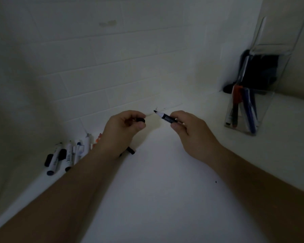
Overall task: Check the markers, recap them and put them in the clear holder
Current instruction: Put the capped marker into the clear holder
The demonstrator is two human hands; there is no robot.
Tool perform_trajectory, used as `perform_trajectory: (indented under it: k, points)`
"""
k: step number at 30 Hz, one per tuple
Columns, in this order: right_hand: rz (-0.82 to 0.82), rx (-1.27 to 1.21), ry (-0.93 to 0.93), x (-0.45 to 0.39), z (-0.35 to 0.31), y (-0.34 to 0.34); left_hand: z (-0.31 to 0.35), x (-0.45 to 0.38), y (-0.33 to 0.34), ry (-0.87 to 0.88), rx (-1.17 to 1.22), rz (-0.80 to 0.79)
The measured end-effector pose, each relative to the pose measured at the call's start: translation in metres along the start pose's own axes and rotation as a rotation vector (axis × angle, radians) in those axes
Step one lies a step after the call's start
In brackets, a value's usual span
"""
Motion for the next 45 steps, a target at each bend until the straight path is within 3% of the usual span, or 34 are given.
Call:
perform_trajectory:
  k: [5, 12, 24, 30, 39, 45]
  points:
    - [0.011, -0.001, -0.038, 0.001, -0.006, -0.001, 0.004, 0.000, -0.006, -0.003, 0.076, 0.040]
    - [-0.012, 0.043, -0.044, 0.002, -0.002, 0.004, 0.005, -0.001, -0.004, 0.043, 0.003, 0.063]
    - [0.009, 0.250, -0.086, 0.003, -0.002, 0.003, 0.009, -0.001, 0.005, 0.254, -0.373, 0.024]
    - [0.002, 0.236, -0.097, 0.005, -0.007, 0.003, 0.010, 0.001, 0.008, 0.232, -0.370, 0.035]
    - [0.006, 0.211, -0.117, 0.005, -0.009, 0.000, 0.009, 0.007, 0.019, 0.163, -0.316, -0.082]
    - [0.032, 0.183, -0.109, 0.004, -0.010, 0.001, 0.012, 0.006, 0.022, 0.157, -0.291, -0.016]
Point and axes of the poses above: each hand's wrist, its own x-axis away from the middle knuckle, its own y-axis out of the palm, z = x × y, the point moved 5 cm from there along -x, towards the middle knuckle, and after that the axes turned 5 degrees about x, right-handed, at the moved point
